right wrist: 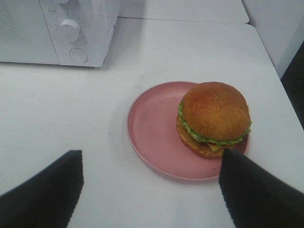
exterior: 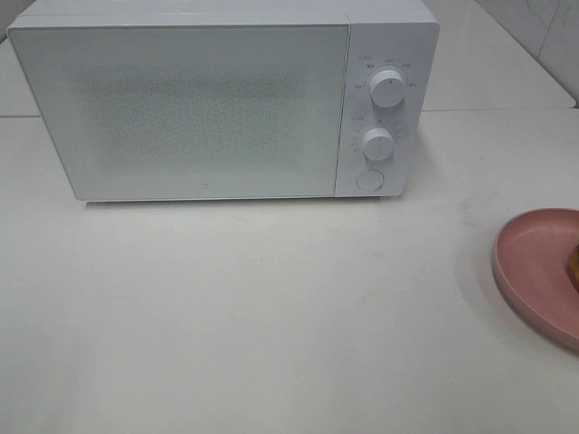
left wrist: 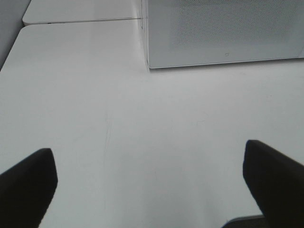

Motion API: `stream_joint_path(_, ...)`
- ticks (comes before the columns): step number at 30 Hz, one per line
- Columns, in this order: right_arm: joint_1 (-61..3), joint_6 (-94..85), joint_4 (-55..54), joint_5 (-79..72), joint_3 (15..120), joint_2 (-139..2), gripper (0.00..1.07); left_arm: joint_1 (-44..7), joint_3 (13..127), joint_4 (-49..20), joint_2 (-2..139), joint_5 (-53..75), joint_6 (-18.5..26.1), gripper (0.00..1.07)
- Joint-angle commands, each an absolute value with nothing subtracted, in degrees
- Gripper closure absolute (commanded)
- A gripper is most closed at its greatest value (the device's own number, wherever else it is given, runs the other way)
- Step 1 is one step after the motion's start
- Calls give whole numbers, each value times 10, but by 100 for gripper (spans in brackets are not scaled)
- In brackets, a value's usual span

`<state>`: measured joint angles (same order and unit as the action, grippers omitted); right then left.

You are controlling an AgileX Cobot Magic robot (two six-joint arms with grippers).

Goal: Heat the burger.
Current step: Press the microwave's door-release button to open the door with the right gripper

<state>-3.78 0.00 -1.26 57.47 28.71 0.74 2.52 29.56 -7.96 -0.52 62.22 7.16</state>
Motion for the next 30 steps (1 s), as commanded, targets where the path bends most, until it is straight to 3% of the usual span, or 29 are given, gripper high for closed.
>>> stream_joint_path(1,-36,0,-11,568,286,21,31,22,296,-84,-16,617,70,7)
stream_joint_path(18,-36,0,-12,563,299,13,31,22,296,-84,-16,617,70,7)
stream_joint_path(30,-36,0,-12,498,316,-96,31,22,296,-84,-16,617,70,7)
